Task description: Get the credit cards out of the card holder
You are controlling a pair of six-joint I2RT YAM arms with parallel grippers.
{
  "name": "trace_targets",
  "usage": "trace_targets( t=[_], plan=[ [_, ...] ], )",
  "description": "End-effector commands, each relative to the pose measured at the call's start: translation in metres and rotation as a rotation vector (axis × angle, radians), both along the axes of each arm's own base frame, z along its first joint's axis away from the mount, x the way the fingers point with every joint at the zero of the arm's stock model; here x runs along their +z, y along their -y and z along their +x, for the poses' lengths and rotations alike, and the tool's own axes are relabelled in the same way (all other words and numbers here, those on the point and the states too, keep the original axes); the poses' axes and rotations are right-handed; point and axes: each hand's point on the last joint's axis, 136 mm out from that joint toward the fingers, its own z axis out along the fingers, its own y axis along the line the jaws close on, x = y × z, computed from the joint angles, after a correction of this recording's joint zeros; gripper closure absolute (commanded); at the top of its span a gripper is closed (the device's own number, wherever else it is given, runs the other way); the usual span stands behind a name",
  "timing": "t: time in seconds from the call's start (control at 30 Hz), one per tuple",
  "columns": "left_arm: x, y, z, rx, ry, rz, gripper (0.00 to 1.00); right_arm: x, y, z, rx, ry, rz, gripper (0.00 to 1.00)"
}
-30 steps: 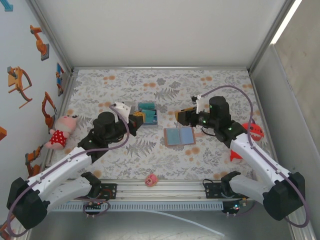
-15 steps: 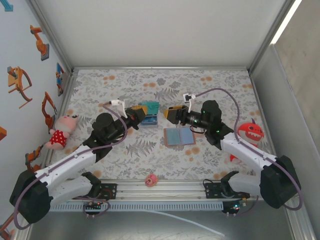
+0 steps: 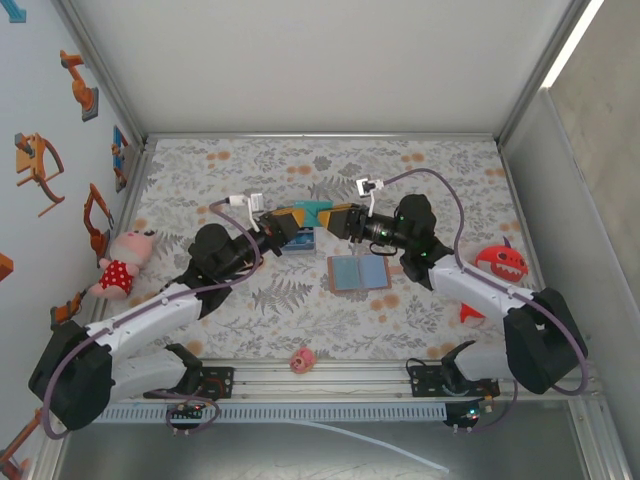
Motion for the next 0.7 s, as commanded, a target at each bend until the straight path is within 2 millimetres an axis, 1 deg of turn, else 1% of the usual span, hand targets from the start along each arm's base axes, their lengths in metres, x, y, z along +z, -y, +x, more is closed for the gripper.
trace_targets(
  t=[0.0,0.03,0.07,0.1,0.2,0.23,0.27,0.33,0.37,0.5,0.57,0.67],
  plan=[
    [0.019,0.003,-0.006,-0.043,0.037,-0.071,1.0,0.032,-0.008,-0.014,0.082,0.085,0.063,0.73],
    [0.02,0.003,-0.006,-0.043,0.038,-0.075,1.0,0.032,-0.009,-0.015,0.087,0.086,0.064,0.81],
    [0.02,0.003,-0.005,-0.043,0.038,-0.076,0.97,0.033,-0.008,-0.016,0.09,0.089,0.065,0.97],
    [0.021,0.003,-0.005,-0.042,0.04,-0.076,0.93,0.035,-0.008,-0.017,0.089,0.094,0.067,1.0],
    [0.021,0.002,-0.006,-0.04,0.047,-0.053,0.81,0.037,-0.006,-0.02,0.087,0.108,0.068,1.0],
    [0.021,0.001,-0.006,-0.037,0.048,-0.035,0.74,0.037,-0.005,-0.021,0.084,0.112,0.066,1.0],
    [0.019,-0.001,-0.006,-0.03,0.044,-0.011,0.65,0.037,-0.004,-0.022,0.085,0.116,0.062,1.0],
    [0.017,-0.005,-0.007,-0.009,0.052,0.043,0.51,0.036,-0.003,-0.022,0.082,0.122,0.044,1.0],
    [0.018,-0.009,-0.007,0.011,0.062,0.077,0.46,0.034,-0.003,-0.023,0.08,0.122,0.026,1.0],
    [0.021,-0.026,-0.013,0.07,0.117,0.234,0.38,0.025,0.0,-0.026,0.074,0.13,-0.067,1.0],
    [0.026,-0.032,-0.018,0.073,0.151,0.329,0.32,0.022,0.002,-0.032,0.087,0.146,-0.109,1.0],
    [0.028,-0.032,-0.034,-0.017,0.21,0.478,0.3,0.02,0.005,-0.042,0.128,0.17,-0.176,1.0]
  ],
)
